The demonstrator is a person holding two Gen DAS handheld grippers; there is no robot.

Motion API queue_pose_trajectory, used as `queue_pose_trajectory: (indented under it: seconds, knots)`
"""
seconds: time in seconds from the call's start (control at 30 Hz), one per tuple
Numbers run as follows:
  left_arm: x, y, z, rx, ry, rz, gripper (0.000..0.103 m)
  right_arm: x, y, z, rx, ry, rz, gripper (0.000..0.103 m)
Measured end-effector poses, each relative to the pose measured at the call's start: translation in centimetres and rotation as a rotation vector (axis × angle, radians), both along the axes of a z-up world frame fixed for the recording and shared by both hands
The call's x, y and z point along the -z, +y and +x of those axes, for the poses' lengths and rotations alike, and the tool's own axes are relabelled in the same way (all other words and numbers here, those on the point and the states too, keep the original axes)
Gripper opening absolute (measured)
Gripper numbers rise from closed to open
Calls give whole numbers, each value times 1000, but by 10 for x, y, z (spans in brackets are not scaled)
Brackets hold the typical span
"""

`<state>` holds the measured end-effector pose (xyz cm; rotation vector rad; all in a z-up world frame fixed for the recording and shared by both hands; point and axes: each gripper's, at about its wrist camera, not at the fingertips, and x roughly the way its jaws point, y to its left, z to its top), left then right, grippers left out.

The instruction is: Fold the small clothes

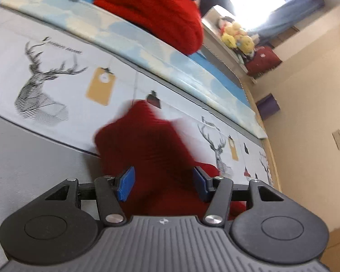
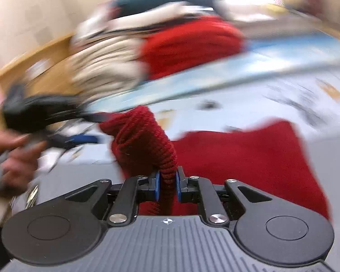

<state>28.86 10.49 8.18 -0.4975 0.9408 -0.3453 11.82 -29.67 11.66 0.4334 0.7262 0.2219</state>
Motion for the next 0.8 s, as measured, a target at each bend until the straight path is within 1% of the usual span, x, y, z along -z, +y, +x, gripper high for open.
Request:
queue_pose_trajectory:
  seconds: [0.1, 0.17, 0.23, 0.3, 0.33, 0.37, 0.4, 0.43, 0.5, 0.53, 0.57, 0.63, 0.67, 0.7, 0.73, 0.8]
  knots:
    - [2, -20, 3, 47, 18, 46, 61, 29, -43, -12, 221, 134, 18, 13]
    - [4, -32, 3, 75, 28, 74, 61, 51, -64, -18, 305, 221, 15, 13]
    - [7, -38, 3, 94, 31, 90, 61, 70, -83, -23, 360, 291, 53, 14]
    - [9, -45, 3, 106, 35, 107, 61, 77, -91, -23, 376, 305, 85, 16]
    - [10, -48, 3, 111, 37, 112, 61, 78, -96, -21, 368, 300, 96, 20]
    - [11, -50, 2, 115, 39, 115, 61, 78, -98, -20, 366, 290, 111, 22]
    - [14, -52, 5, 119, 41, 118, 61, 77, -100, -19, 365, 279, 125, 29]
    - [16, -53, 6, 123, 45, 123, 61, 74, -104, -17, 372, 265, 134, 40]
    - [19, -58, 6, 128, 55, 138, 61, 76, -109, -12, 371, 248, 161, 52]
    - [20, -59, 6, 130, 58, 144, 61, 75, -109, -10, 354, 251, 182, 55]
    - [22, -61, 6, 132, 61, 150, 61, 77, -108, -7, 337, 261, 199, 55]
    - [23, -64, 5, 135, 66, 160, 61, 83, -110, 1, 312, 275, 211, 55]
    - [24, -64, 5, 137, 67, 164, 61, 81, -113, 1, 305, 269, 205, 51]
    - [24, -64, 5, 139, 67, 166, 61, 80, -112, 2, 290, 254, 193, 37]
    - [24, -64, 5, 141, 67, 167, 61, 76, -111, 2, 270, 225, 174, 25]
    - [23, -64, 4, 141, 66, 166, 61, 59, -109, -3, 240, 140, 130, 18]
